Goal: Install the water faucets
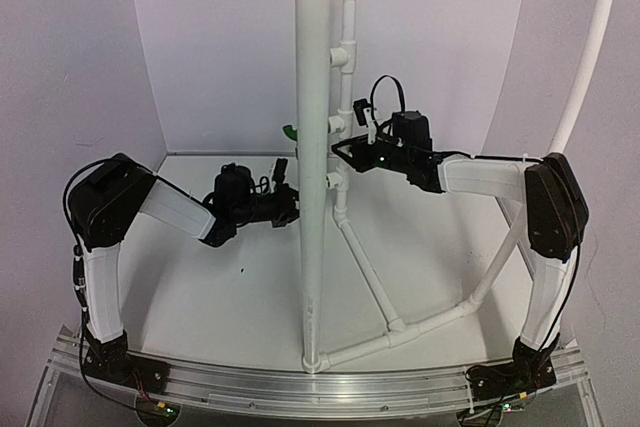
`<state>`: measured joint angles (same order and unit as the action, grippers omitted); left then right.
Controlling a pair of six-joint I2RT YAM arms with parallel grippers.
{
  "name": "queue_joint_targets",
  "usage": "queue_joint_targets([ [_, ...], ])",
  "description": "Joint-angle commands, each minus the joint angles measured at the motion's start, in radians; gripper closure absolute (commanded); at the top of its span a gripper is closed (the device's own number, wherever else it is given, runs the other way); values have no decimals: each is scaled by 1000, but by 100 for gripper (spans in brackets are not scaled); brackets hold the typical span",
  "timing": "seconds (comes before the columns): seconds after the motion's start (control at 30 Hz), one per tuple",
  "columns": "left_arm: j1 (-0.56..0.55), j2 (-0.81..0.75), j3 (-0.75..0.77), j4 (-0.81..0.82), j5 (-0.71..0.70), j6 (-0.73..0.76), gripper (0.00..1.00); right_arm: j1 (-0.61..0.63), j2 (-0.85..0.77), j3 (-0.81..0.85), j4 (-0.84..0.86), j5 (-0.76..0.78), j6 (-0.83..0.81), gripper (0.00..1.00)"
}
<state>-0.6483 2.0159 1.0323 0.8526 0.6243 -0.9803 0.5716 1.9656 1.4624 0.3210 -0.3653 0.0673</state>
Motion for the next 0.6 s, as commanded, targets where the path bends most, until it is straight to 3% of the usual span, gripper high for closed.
queue_joint_targets([
  [0.0,8,11,-50,160,-51,-58,98,27,6,18,-68,-163,114,100],
  [0.57,71,177,-70,418,-156,-197,98,27,8,30,-77,-160,108,100],
])
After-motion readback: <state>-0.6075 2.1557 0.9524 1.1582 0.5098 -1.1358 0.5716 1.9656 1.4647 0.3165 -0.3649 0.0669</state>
